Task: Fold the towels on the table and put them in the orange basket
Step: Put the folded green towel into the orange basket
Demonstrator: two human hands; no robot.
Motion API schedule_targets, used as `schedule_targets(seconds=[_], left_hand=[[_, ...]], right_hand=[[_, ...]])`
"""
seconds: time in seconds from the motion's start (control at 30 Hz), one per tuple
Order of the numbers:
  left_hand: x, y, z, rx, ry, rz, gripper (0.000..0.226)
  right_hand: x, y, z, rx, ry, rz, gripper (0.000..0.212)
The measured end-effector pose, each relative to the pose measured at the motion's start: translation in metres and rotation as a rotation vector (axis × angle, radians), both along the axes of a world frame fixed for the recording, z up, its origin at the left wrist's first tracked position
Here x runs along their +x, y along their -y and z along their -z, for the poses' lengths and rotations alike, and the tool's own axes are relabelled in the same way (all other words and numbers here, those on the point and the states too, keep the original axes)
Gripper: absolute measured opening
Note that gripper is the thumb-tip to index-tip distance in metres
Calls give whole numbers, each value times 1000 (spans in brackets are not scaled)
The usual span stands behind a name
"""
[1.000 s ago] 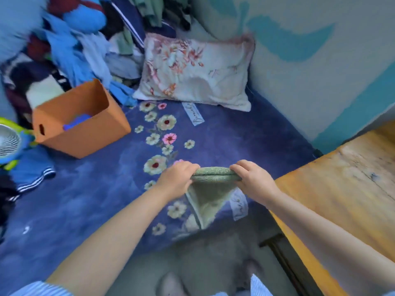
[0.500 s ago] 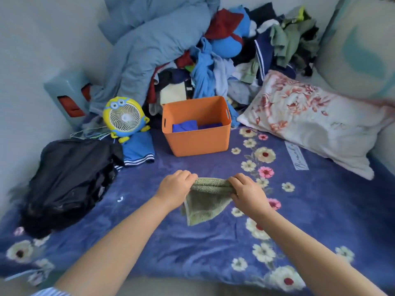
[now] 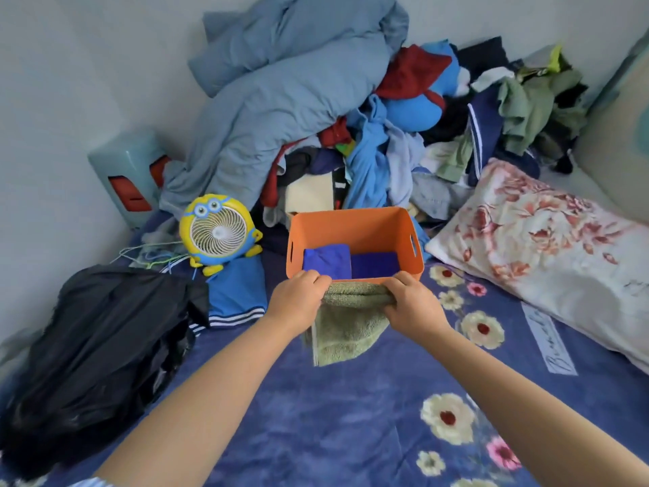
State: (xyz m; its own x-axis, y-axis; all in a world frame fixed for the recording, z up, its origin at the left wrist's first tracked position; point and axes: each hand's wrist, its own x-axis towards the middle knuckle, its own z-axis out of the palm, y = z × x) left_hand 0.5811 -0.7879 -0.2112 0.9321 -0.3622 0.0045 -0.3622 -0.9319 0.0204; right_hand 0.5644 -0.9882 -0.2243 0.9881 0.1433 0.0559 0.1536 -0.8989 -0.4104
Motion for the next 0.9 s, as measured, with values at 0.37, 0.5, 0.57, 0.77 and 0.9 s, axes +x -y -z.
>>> schedule_targets(seconds=[0.37, 0.5, 0.57, 0.77, 0.9], left_hand=[[177, 41, 14, -352, -4, -93, 41], [226, 54, 46, -410, -223, -119, 44], [248, 61, 70, -427, -307, -146, 43], [304, 77, 160, -597, -453, -352, 30], [336, 89, 209, -555, -529, -380, 33]], right_hand=[[172, 36, -1, 212, 110, 31, 44], [217, 43, 25, 272, -8, 153, 48], [238, 43, 45, 317, -88, 273, 42], [303, 49, 119, 186, -282, 421, 23], [334, 52, 163, 10, -369, 438, 22]])
